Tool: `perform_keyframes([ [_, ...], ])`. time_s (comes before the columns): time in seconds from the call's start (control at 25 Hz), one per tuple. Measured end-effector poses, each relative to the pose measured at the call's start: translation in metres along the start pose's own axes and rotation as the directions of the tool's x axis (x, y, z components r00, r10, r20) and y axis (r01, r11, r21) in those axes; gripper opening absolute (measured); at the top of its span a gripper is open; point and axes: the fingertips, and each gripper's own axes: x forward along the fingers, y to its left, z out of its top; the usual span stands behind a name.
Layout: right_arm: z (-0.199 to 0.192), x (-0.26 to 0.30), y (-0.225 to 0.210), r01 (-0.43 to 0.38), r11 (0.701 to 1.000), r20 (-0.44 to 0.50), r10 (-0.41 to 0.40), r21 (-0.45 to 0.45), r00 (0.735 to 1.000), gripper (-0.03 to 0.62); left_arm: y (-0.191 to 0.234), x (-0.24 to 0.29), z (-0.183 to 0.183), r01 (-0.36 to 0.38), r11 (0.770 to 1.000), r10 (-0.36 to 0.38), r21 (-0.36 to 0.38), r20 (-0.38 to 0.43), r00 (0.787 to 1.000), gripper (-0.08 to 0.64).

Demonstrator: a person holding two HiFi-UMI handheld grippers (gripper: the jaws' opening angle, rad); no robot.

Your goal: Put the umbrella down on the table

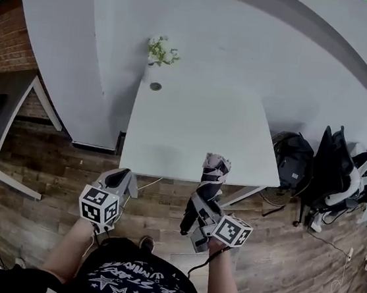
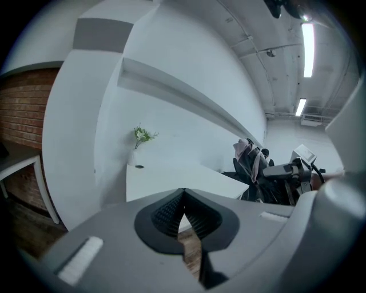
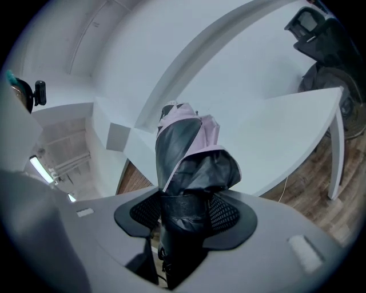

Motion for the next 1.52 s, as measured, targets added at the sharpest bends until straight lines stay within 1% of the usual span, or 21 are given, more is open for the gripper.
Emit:
perform_keyframes([
  [0.12, 0.004, 0.011, -0.009, -0.001, 1.000, -0.031, 0.001, 0.004, 1.000, 0.244, 0.005, 0.006, 0.005, -0.024, 0.999, 0.024, -0.023, 0.001, 1.000, 0.000],
  [0.24, 0.005, 0.026, -0.015, -0.005, 1.000, -0.062, 0.005, 0.003, 0.998, 0.245, 0.012, 0.012, 0.004, -0.045, 0.999, 0.044, -0.025, -0.012, 0.999, 0.000],
  [0.36, 0.004, 0.039, -0.021, -0.001, 1.000, -0.101, 0.001, 0.000, 0.995, 0.245, 0.022, 0.022, 0.004, -0.070, 0.996, 0.069, -0.055, -0.011, 0.998, 0.000],
  [0.44, 0.007, 0.046, -0.026, 0.007, 1.000, -0.121, -0.007, -0.004, 0.993, 0.244, 0.028, 0.032, 0.005, -0.076, 0.996, 0.075, -0.043, -0.022, 0.997, 0.000],
  [0.52, 0.016, 0.055, -0.033, 0.019, 1.000, -0.129, -0.021, -0.016, 0.991, 0.244, 0.033, 0.049, 0.008, -0.074, 0.997, 0.073, -0.014, -0.036, 0.997, 0.000],
  [0.56, 0.021, 0.060, -0.038, 0.028, 0.999, -0.132, -0.031, -0.023, 0.991, 0.244, 0.035, 0.060, 0.009, -0.068, 0.998, 0.068, -0.012, -0.039, 0.997, 0.000],
  [0.68, 0.033, 0.075, -0.057, 0.062, 0.997, -0.143, -0.067, -0.039, 0.987, 0.244, 0.038, 0.091, 0.008, -0.043, 0.998, 0.041, -0.034, -0.048, 0.998, 0.000],
  [0.8, 0.047, 0.097, -0.074, 0.093, 0.994, -0.164, -0.102, -0.060, 0.981, 0.244, 0.047, 0.122, 0.011, -0.026, 0.999, 0.024, -0.036, -0.061, 0.998, 0.000],
  [0.96, 0.069, 0.133, -0.090, 0.105, 0.984, -0.219, -0.135, -0.147, 0.966, 0.244, 0.065, 0.159, 0.027, -0.020, 0.999, 0.017, -0.035, -0.068, 0.998, 0.000],
  [1.12, 0.085, 0.174, -0.106, 0.100, 0.960, -0.297, -0.179, -0.262, 0.938, 0.244, 0.082, 0.192, 0.046, -0.017, 1.000, 0.016, -0.017, -0.058, 0.998, 0.000],
  [1.32, 0.093, 0.221, -0.121, 0.078, 0.930, -0.408, -0.232, -0.360, 0.883, 0.243, 0.109, 0.218, 0.058, -0.027, 0.999, 0.026, -0.027, -0.063, 0.998, 0.000],
  [1.44, 0.096, 0.246, -0.130, 0.049, 0.889, -0.451, -0.277, -0.454, 0.849, 0.242, 0.124, 0.232, 0.061, -0.032, 0.999, 0.030, -0.030, -0.070, 0.997, 0.000],
  [1.52, 0.096, 0.261, -0.136, 0.008, 0.846, -0.479, -0.309, -0.532, 0.822, 0.242, 0.132, 0.239, 0.061, -0.033, 0.999, 0.030, -0.030, -0.081, 0.996, 0.000],
])
